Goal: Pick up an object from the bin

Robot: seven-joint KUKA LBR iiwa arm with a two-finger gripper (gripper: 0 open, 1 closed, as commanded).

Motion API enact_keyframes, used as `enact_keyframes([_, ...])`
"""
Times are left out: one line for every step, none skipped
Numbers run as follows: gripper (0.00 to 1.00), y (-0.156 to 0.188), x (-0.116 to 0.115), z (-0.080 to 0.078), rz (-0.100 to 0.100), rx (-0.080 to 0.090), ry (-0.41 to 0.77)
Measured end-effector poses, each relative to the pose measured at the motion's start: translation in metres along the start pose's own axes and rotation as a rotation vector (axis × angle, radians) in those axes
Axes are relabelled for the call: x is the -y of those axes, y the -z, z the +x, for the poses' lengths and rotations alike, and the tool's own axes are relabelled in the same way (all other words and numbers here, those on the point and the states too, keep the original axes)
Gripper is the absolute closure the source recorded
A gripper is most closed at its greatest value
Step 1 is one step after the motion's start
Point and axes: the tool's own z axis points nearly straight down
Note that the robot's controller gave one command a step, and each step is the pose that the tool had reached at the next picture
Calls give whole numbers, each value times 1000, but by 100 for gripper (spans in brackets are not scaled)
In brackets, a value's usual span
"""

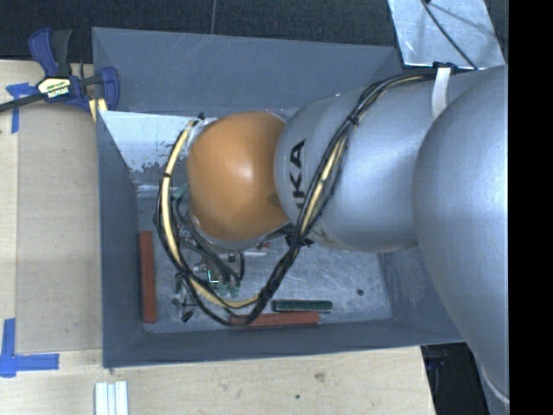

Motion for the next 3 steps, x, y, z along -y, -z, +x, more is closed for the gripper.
enact_keyframes([0, -101, 58, -26, -1, 8, 22])
enact_keyframes([0, -67, 47, -5, -2, 6, -18])
enact_keyframes([0, -55, 58, -17, -3, 10, -77])
